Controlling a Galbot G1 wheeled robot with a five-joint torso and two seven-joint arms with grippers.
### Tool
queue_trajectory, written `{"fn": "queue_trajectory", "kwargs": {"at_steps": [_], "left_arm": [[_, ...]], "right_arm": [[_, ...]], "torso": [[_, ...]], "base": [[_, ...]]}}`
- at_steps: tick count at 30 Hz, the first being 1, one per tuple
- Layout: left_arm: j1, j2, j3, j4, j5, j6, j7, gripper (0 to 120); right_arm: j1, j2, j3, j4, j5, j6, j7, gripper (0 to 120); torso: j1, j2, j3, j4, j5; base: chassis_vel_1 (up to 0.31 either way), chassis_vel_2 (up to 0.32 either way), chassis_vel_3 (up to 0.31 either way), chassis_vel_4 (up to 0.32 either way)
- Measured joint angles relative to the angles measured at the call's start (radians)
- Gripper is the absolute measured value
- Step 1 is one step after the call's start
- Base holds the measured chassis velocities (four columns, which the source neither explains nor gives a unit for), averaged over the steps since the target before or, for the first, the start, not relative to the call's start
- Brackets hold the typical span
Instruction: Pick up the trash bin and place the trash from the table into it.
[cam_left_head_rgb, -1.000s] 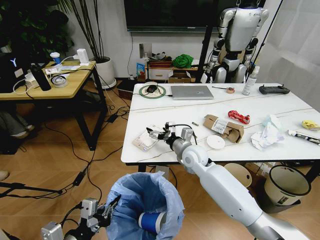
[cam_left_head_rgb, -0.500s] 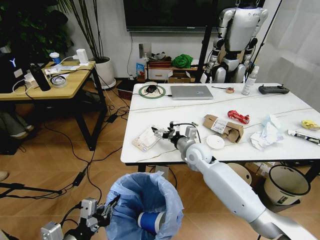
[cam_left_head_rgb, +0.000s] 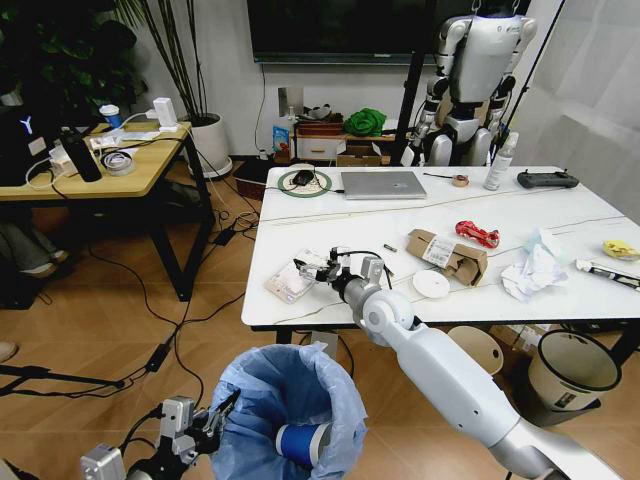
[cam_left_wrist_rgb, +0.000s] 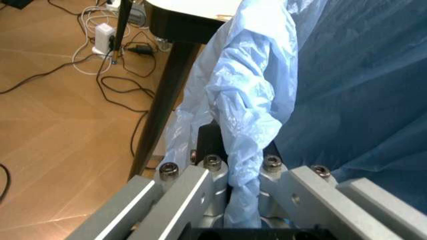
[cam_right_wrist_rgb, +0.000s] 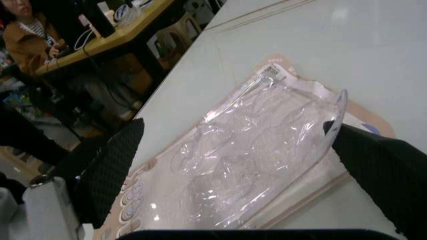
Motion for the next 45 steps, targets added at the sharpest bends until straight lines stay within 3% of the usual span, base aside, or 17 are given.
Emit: {"fn": "queue_trajectory", "kwargs": {"at_steps": [10, 17, 21, 31, 37, 45], "left_arm": [[-0.002, -0.001, 0.0, -0.001, 0.0, -0.001, 0.001, 0], [-0.002, -0.001, -0.002, -0.001, -0.001, -0.001, 0.001, 0], [-0.002, -0.001, -0.002, -0.001, -0.002, -0.001, 0.001, 0], [-0.004, -0.001, -0.001, 0.0, -0.002, -0.001, 0.001, 0], [-0.006, -0.001, -0.001, 0.001, -0.002, -0.001, 0.001, 0], [-0.014, -0.003, 0.018, 0.001, -0.006, -0.001, 0.0, 0]], "right_arm": [[-0.001, 0.006, -0.007, -0.007, -0.002, 0.0, -0.001, 100], [0.002, 0.007, -0.01, -0.019, -0.003, 0.0, -0.007, 79], [0.003, 0.008, -0.01, -0.024, -0.004, 0.002, -0.012, 58], [0.003, 0.007, -0.01, -0.025, -0.006, 0.004, -0.017, 27], [0.006, 0.007, -0.01, -0.026, -0.007, 0.004, -0.02, 0], [0.006, -0.016, -0.005, -0.003, -0.005, 0.005, -0.024, 0]], "torso": [[0.0, 0.0, 0.0, 0.0, 0.0], [0.0, 0.0, 0.0, 0.0, 0.0], [0.0, 0.0, 0.0, 0.0, 0.0], [0.0, 0.0, 0.0, 0.0, 0.0], [0.0, 0.0, 0.0, 0.0, 0.0001], [0.0, 0.0, 0.0, 0.0002, 0.0002]], "base": [[0.0, 0.0, 0.0, 0.0], [0.0, 0.0, 0.0, 0.0], [0.0, 0.0, 0.0, 0.0], [0.0, 0.0, 0.0, 0.0], [0.0, 0.0, 0.0, 0.0], [0.0, 0.0, 0.0, 0.0]]}}
